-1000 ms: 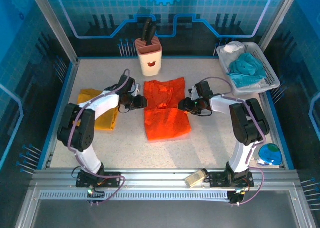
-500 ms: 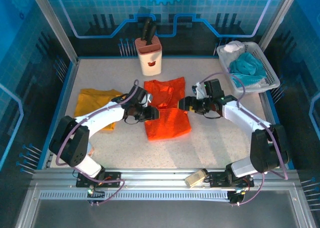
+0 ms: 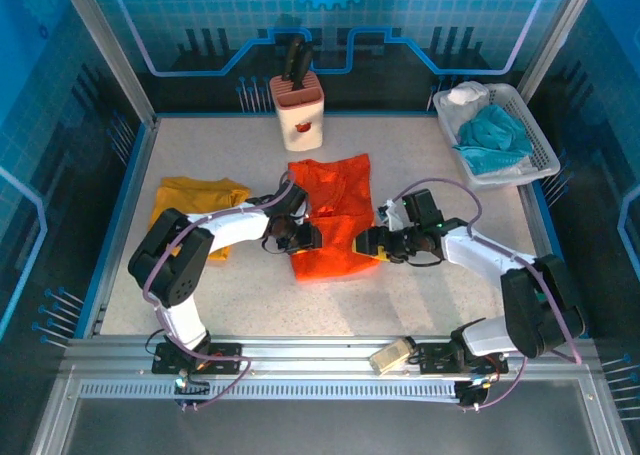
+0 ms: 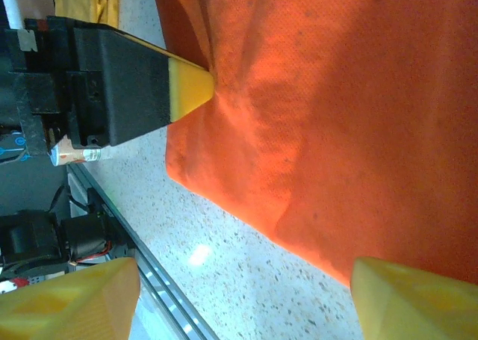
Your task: Fold and stack the t-shirts
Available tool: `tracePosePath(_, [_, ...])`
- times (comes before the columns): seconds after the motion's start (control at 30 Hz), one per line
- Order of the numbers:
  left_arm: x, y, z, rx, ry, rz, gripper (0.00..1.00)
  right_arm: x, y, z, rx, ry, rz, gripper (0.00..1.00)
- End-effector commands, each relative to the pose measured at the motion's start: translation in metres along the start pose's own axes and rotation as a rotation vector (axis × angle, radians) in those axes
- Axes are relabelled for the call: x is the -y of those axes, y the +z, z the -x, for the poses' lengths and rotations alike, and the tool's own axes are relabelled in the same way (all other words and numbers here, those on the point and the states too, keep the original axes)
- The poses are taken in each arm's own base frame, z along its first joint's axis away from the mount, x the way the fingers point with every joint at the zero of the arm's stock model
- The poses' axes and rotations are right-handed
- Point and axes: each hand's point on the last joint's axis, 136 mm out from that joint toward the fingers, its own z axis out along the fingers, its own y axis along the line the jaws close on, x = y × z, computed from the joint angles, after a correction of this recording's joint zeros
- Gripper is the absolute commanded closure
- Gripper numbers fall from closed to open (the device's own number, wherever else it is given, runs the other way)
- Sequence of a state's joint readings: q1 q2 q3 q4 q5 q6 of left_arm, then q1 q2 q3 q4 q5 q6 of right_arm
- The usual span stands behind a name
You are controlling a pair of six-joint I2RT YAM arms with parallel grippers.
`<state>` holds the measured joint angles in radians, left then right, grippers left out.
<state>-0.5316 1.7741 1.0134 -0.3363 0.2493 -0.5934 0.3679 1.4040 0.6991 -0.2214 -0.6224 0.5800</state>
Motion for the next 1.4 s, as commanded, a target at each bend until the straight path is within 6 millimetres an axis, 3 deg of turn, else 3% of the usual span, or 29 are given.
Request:
tracePosePath(0.0, [-0.002,0.001,0.005,0.009,0.029,0.043,0.62,0.002,0.012,0.004,0.002,-0.007,0.026,0.25])
tracePosePath(0.33, [-0.010,0.003,0.003,0.002,0.061,0.070,0.63,0.041,0.046,0.011,0.010,-0.003,-0.021,0.28])
tracePosePath(0.57, [-0.013,0.000,0.004,0.006,0.102,0.086,0.63,0.054,0.049,0.007,0.020,-0.004,-0.044,0.28])
tracePosePath(0.67, [-0.002,-0.014,0.010,0.019,0.116,0.052,0.61,0.038,0.038,0.011,0.030,-0.024,-0.019,0.24])
tracePosePath(0.87, [0.022,-0.072,0.022,0.102,0.130,-0.016,0.51,0.012,-0.001,0.016,0.044,-0.041,-0.082,0.17])
tracePosePath(0.97, [0.022,-0.090,0.012,0.111,0.100,-0.047,0.47,0.014,-0.016,0.010,0.018,-0.001,-0.160,0.16])
tracePosePath(1.07, [0.005,-0.092,-0.007,0.086,0.036,-0.036,0.46,0.029,-0.028,0.003,0.015,0.076,-0.244,0.16])
tracePosePath(1.2, [-0.015,-0.079,-0.036,0.044,-0.077,-0.058,0.46,0.051,-0.032,-0.009,-0.019,0.183,-0.289,0.20])
tracePosePath(1.37, [-0.023,-0.061,-0.057,0.020,-0.187,-0.145,0.42,0.063,-0.020,-0.012,-0.044,0.210,-0.278,0.28])
